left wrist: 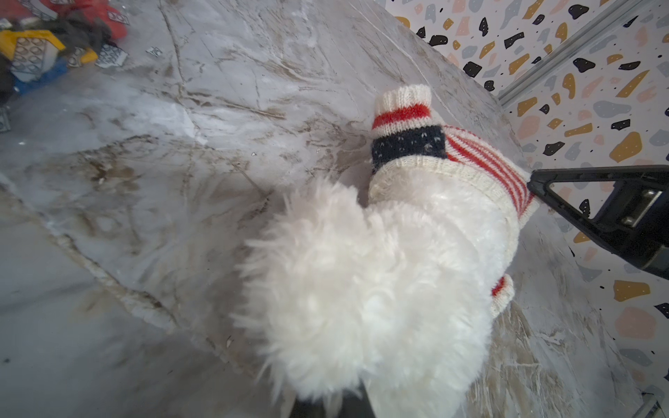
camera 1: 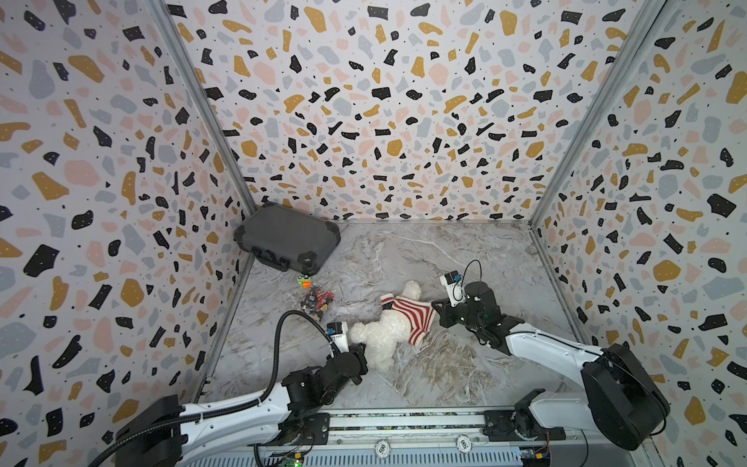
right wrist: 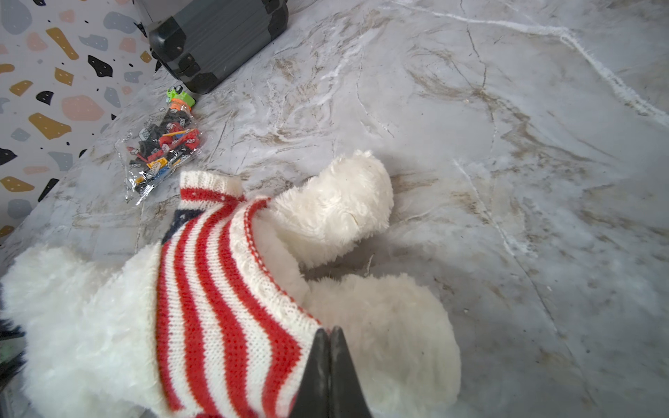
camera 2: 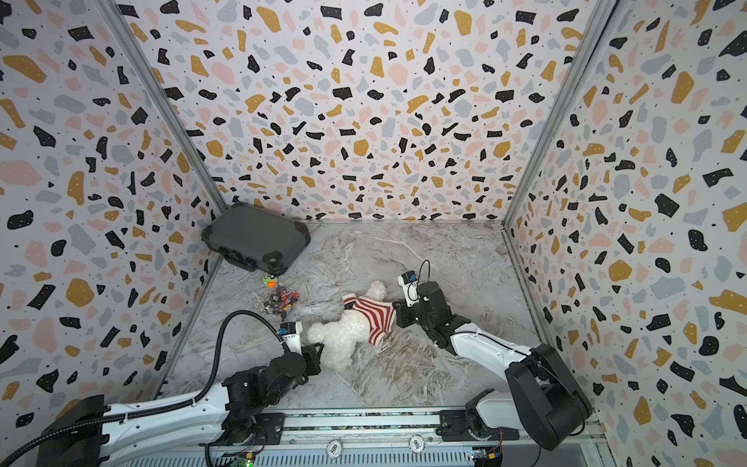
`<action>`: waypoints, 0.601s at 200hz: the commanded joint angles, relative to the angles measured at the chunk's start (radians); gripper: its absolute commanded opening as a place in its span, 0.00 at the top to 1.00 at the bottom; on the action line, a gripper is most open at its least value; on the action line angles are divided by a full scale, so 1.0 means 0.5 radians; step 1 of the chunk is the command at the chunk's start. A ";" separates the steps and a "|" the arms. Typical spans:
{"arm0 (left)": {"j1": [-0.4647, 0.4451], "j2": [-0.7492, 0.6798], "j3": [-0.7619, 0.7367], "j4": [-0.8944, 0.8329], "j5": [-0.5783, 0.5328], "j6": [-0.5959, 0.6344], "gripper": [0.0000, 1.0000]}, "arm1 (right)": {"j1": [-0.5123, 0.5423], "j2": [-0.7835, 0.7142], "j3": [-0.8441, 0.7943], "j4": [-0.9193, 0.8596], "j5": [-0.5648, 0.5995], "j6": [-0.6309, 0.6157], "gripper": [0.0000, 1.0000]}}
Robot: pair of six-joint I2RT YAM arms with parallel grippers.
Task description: Dress the teddy bear
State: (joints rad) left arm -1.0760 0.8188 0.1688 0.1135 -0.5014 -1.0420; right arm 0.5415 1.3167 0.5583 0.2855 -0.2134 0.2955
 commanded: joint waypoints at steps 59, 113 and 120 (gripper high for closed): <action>0.026 0.120 0.064 -0.060 -0.030 0.104 1.00 | 0.169 0.057 0.075 0.038 0.223 -0.023 1.00; 0.026 0.127 0.089 -0.073 -0.011 0.140 1.00 | 0.075 0.086 0.047 0.117 0.187 0.024 1.00; 0.025 0.118 0.087 -0.076 -0.008 0.142 1.00 | 0.030 0.089 0.036 0.137 0.159 0.044 1.00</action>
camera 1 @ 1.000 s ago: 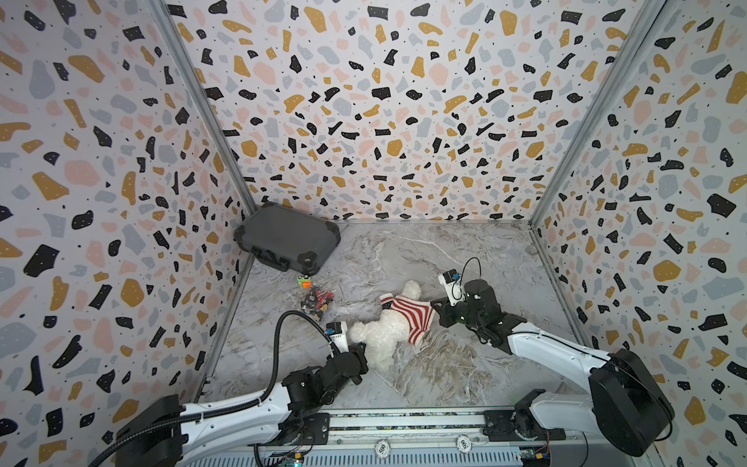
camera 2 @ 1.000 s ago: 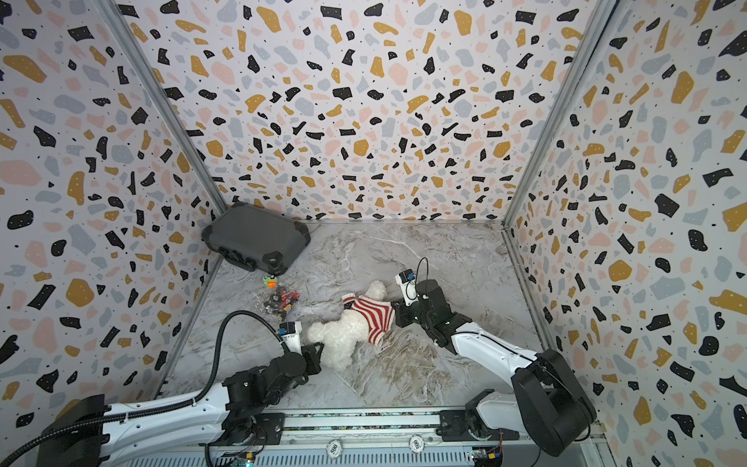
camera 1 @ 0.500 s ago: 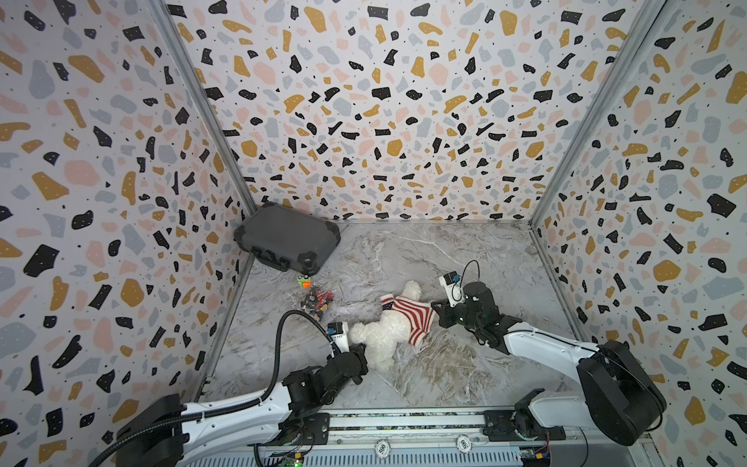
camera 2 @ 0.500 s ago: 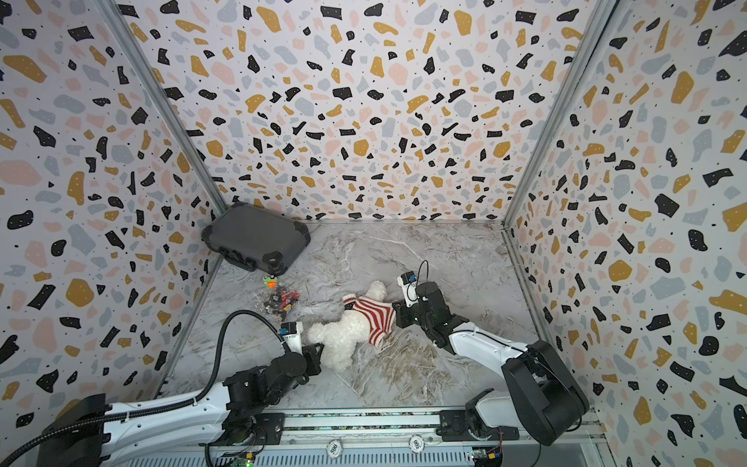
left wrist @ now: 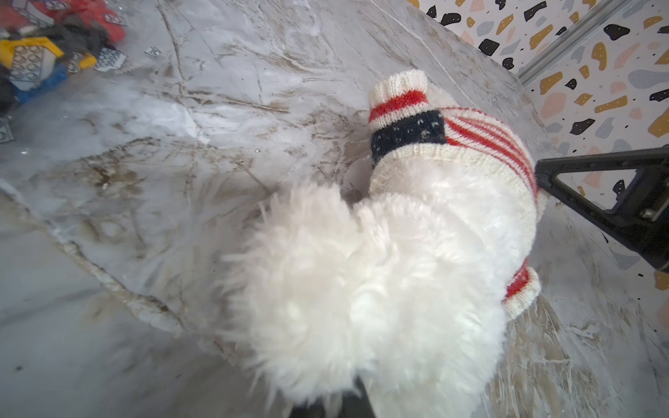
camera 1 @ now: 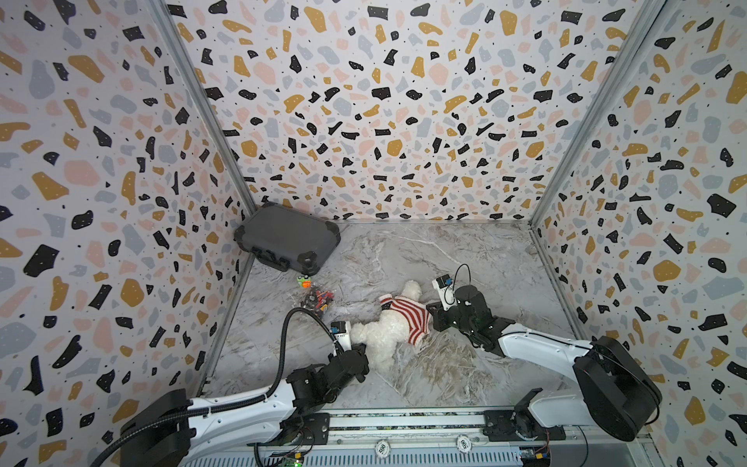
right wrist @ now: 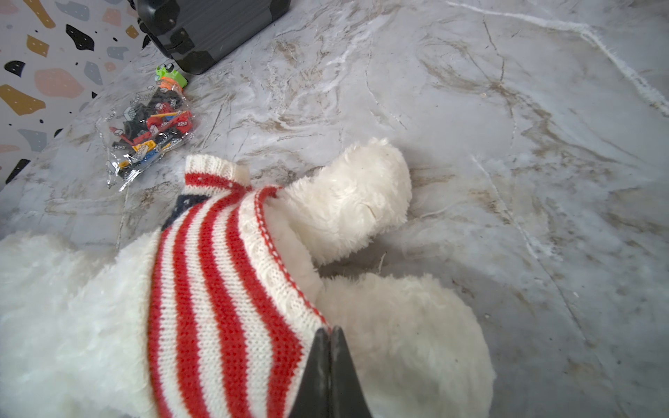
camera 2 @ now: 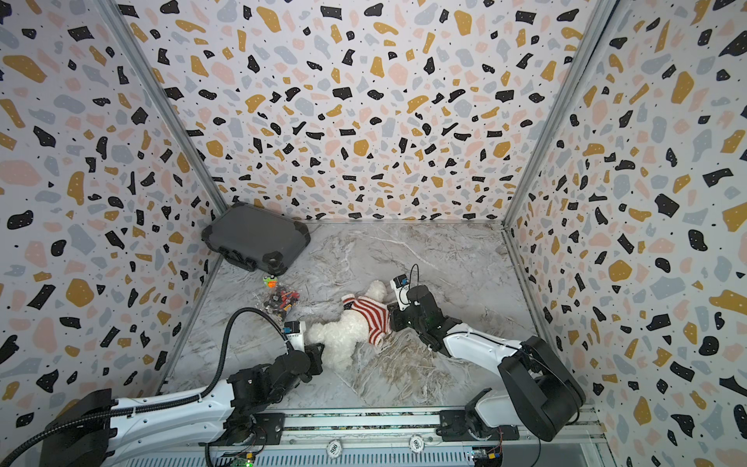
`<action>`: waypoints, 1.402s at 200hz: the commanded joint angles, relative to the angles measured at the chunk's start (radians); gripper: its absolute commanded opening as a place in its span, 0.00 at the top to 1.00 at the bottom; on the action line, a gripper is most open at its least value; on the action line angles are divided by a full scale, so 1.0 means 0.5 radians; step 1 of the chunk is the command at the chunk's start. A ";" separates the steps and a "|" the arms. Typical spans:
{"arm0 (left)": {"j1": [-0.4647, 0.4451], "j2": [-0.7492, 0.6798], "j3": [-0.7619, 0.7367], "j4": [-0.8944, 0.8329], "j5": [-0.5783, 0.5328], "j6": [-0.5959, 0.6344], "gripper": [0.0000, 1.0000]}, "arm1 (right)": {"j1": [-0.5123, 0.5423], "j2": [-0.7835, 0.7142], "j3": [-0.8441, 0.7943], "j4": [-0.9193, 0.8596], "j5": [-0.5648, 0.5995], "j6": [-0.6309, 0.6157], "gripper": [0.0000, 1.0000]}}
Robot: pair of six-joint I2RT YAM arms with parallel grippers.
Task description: Dress the teddy bear
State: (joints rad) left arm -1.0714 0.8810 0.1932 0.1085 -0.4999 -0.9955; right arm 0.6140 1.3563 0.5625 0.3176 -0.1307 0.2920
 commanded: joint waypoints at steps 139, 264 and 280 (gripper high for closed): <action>0.016 -0.187 0.059 0.217 0.219 0.074 1.00 | -0.027 -0.356 0.076 -0.201 0.109 -0.099 0.69; 0.017 -0.162 0.246 0.271 0.280 0.025 1.00 | 0.460 -0.800 -0.080 -0.151 0.148 -0.368 0.35; 0.017 -0.134 0.301 0.250 0.270 0.033 1.00 | 0.539 -0.842 -0.102 -0.111 0.163 -0.406 0.31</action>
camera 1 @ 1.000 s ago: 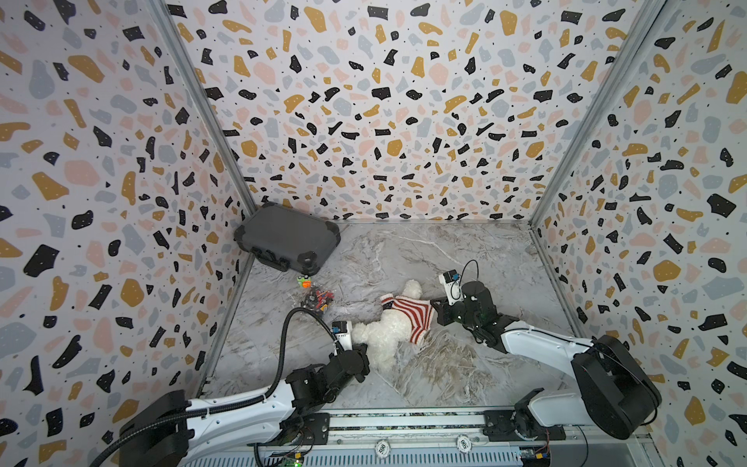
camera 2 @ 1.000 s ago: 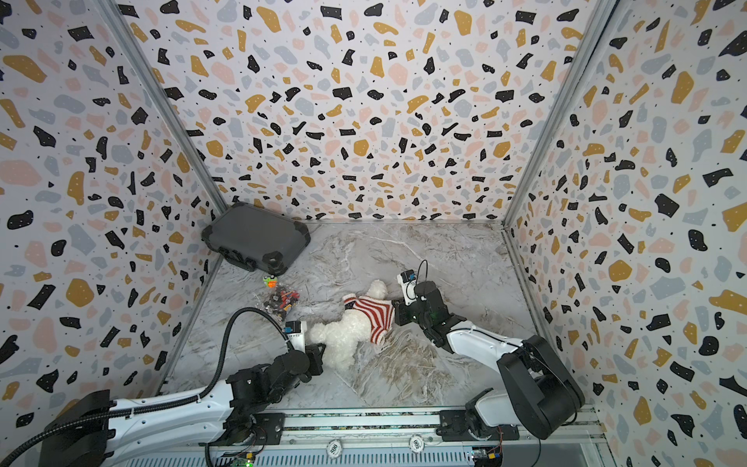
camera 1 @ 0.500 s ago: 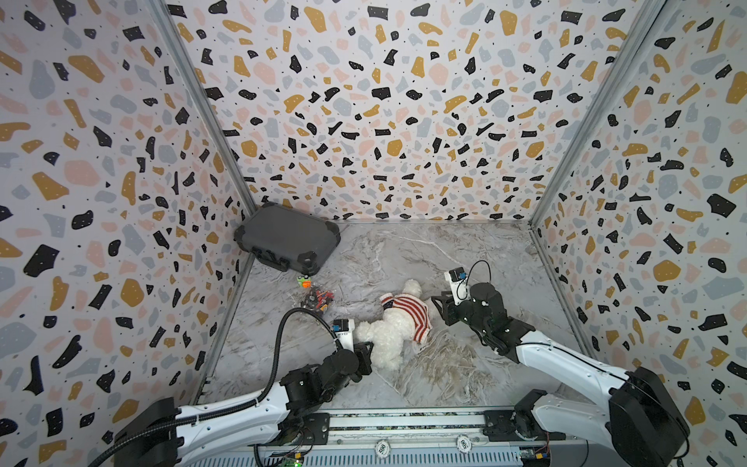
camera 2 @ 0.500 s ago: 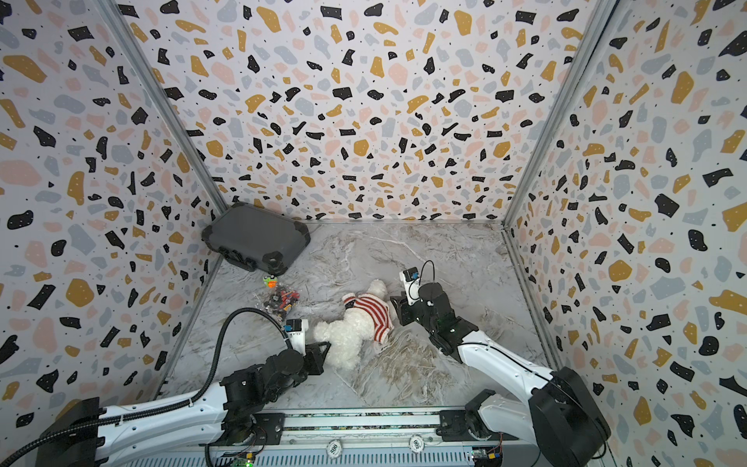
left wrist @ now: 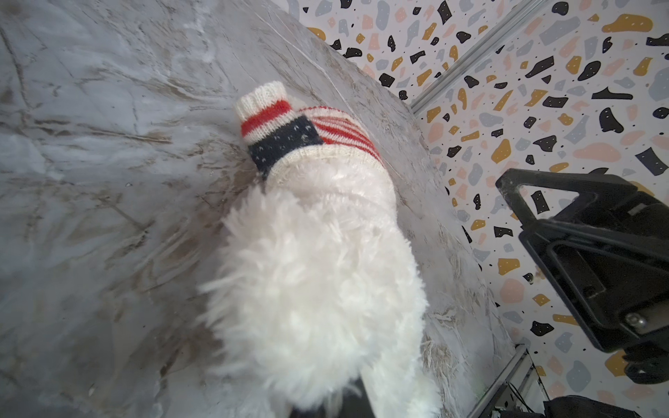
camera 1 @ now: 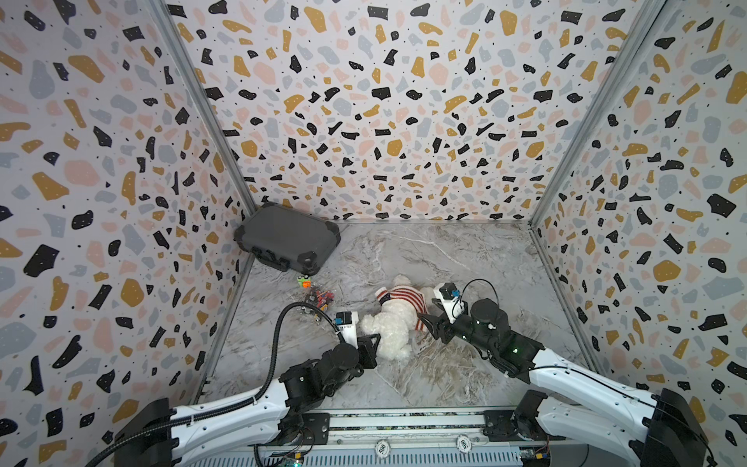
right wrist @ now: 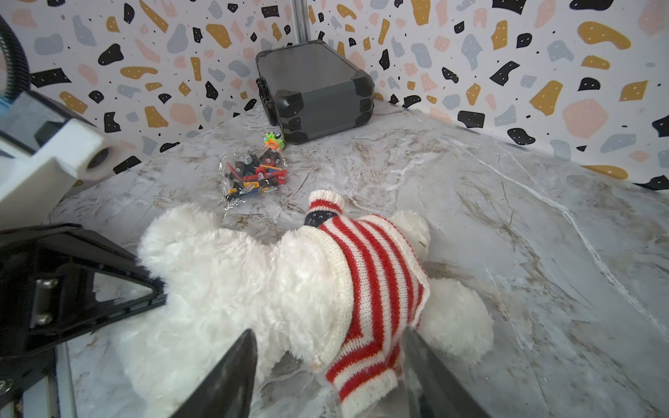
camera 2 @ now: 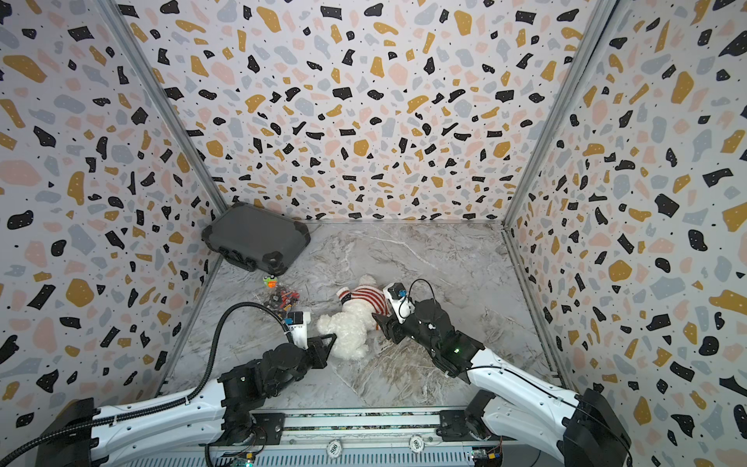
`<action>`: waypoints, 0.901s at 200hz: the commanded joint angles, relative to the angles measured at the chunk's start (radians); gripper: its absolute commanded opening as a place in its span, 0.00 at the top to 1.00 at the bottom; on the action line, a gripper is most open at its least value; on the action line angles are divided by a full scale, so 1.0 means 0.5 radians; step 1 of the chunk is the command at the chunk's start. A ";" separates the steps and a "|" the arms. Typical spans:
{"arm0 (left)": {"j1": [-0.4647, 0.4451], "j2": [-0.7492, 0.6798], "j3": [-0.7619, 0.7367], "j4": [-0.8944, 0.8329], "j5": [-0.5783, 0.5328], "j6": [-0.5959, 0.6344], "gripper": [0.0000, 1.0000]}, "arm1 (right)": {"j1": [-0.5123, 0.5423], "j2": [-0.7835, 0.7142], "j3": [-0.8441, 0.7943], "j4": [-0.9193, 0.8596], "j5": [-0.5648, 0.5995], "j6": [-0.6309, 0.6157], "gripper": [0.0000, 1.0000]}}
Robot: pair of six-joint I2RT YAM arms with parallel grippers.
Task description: Dress the teddy bear
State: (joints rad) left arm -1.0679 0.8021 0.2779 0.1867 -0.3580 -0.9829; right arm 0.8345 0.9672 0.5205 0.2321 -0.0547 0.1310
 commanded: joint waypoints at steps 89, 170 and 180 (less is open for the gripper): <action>0.010 0.002 0.198 0.085 0.034 -0.031 1.00 | 0.175 -0.169 -0.083 0.128 -0.113 -0.146 0.19; 0.010 -0.006 0.328 -0.015 0.044 -0.050 1.00 | 0.185 -0.223 -0.203 0.189 -0.172 -0.102 0.19; 0.010 -0.006 0.337 -0.021 0.045 -0.050 1.00 | 0.193 -0.228 -0.210 0.192 -0.175 -0.111 0.19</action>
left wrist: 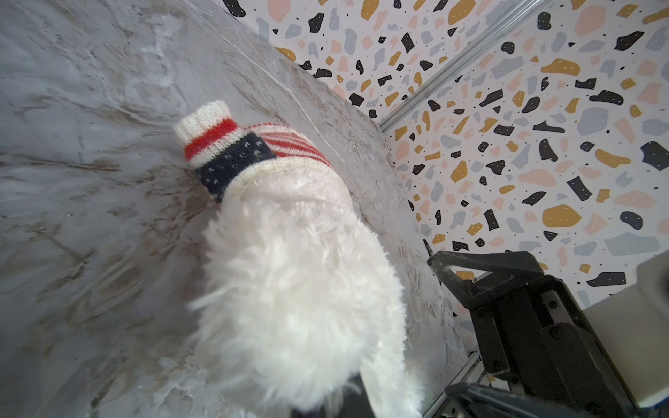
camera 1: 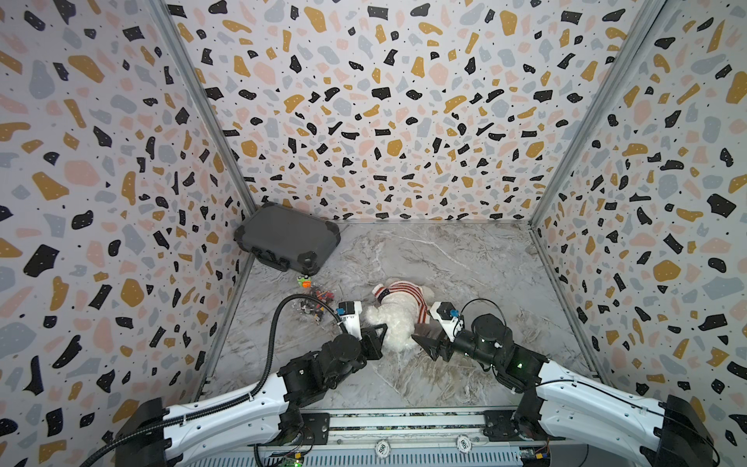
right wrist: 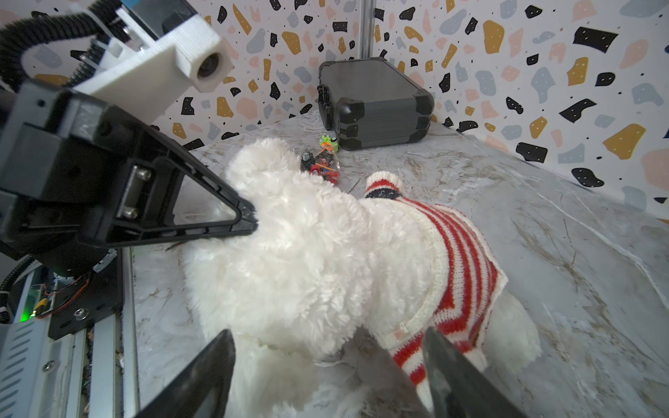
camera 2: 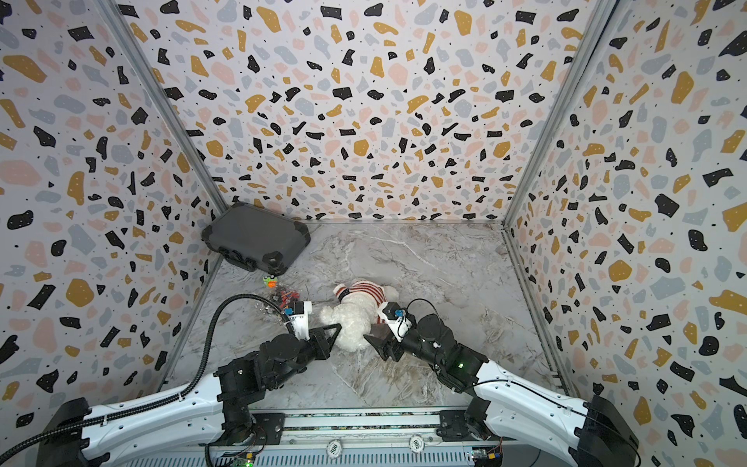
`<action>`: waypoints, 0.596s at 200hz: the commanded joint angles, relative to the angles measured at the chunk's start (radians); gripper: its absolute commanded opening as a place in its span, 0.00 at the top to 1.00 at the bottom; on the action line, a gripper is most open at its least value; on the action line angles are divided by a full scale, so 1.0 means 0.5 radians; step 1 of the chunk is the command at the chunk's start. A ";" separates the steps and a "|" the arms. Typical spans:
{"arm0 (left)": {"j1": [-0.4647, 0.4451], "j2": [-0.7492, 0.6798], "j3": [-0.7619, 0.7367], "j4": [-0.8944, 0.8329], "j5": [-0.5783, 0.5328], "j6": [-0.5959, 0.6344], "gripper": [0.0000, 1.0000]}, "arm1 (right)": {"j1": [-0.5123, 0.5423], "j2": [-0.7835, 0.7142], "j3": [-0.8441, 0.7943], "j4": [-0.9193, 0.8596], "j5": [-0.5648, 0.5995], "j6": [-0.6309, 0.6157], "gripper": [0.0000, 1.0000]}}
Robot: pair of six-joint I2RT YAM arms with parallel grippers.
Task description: Dress the teddy bear
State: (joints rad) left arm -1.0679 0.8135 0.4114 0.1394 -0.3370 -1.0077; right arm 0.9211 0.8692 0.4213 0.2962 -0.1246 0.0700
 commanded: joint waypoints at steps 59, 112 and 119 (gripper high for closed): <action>0.009 -0.029 0.107 0.071 0.014 -0.005 1.00 | 0.250 0.002 0.004 0.125 0.079 -0.206 0.20; 0.007 -0.002 0.134 0.085 0.038 -0.028 1.00 | 0.402 0.145 0.054 0.183 0.296 -0.283 0.19; 0.007 0.005 0.139 0.093 0.044 -0.028 1.00 | 0.426 0.172 0.069 0.187 0.331 -0.299 0.19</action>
State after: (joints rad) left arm -1.0679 0.8146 0.4343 0.1276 -0.3229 -1.0168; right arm 1.1030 0.9257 0.4179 0.3550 -0.0368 -0.0418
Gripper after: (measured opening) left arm 0.069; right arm 0.806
